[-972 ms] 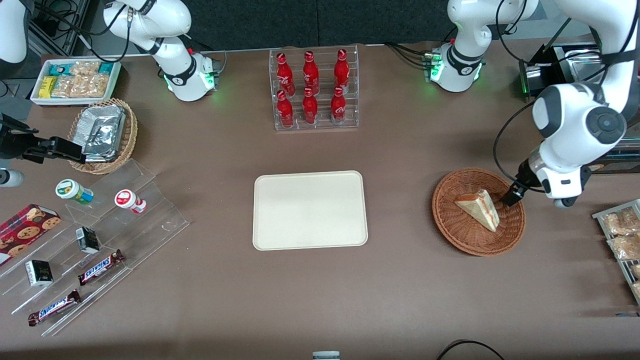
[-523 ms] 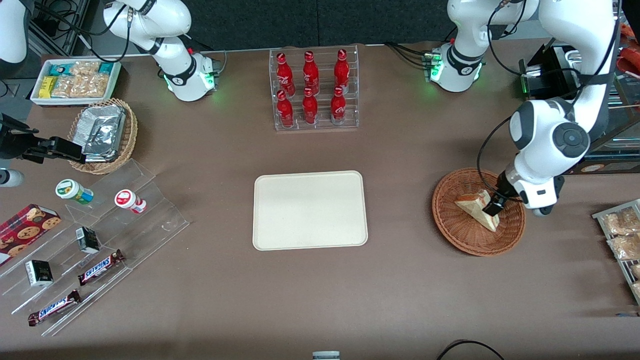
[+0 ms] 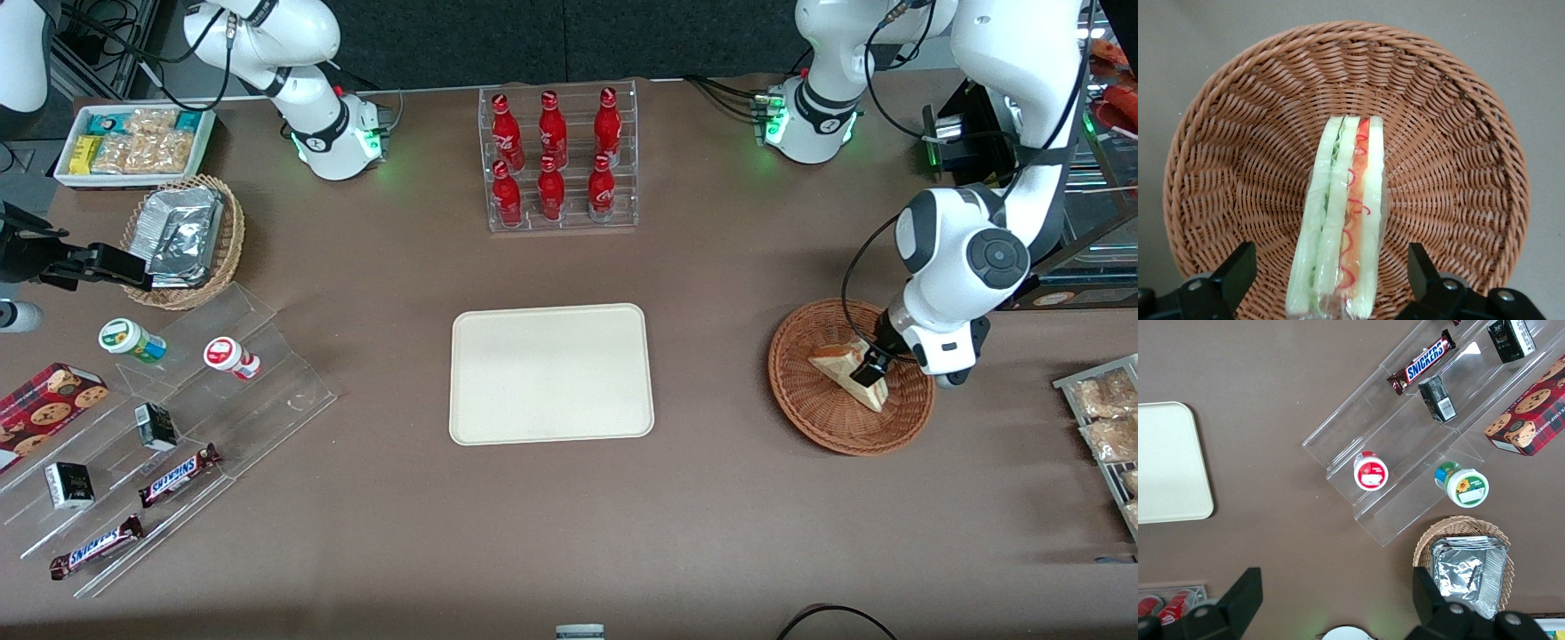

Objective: Place sandwich from basket to tray
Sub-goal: 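Lower the left gripper and close it on the sandwich, then lift the sandwich and carry it with the left gripper over the tray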

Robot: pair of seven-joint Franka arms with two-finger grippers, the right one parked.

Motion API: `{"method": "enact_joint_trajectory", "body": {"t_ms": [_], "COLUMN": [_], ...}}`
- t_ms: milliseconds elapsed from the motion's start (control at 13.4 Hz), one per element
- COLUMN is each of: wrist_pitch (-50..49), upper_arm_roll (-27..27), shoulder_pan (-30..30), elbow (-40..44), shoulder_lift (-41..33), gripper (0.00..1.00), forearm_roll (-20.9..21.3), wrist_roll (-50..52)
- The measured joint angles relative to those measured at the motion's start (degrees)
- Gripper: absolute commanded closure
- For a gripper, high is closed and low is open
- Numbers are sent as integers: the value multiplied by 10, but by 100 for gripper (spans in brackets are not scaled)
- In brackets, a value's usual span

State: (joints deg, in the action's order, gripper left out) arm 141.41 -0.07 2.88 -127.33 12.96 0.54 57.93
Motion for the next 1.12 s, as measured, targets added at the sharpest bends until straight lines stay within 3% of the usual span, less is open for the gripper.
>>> {"method": "enact_joint_trajectory", "body": {"t_ms": [523,748,822,897,1121], "wrist_pitch": [6,6,6,6,6], "upper_arm_roll": [-1,-1,-1,-1,-1], "shoulder_pan": [3,4,4,6,13], "elbow": [-14,-16,-16,-16,-17], "shoulder_lift": [12,12,12,12,12], "gripper": [0,8,13,26,75], "forearm_roll": [0,0,0,0,0], "wrist_roll": [0,0,0,3,22]}}
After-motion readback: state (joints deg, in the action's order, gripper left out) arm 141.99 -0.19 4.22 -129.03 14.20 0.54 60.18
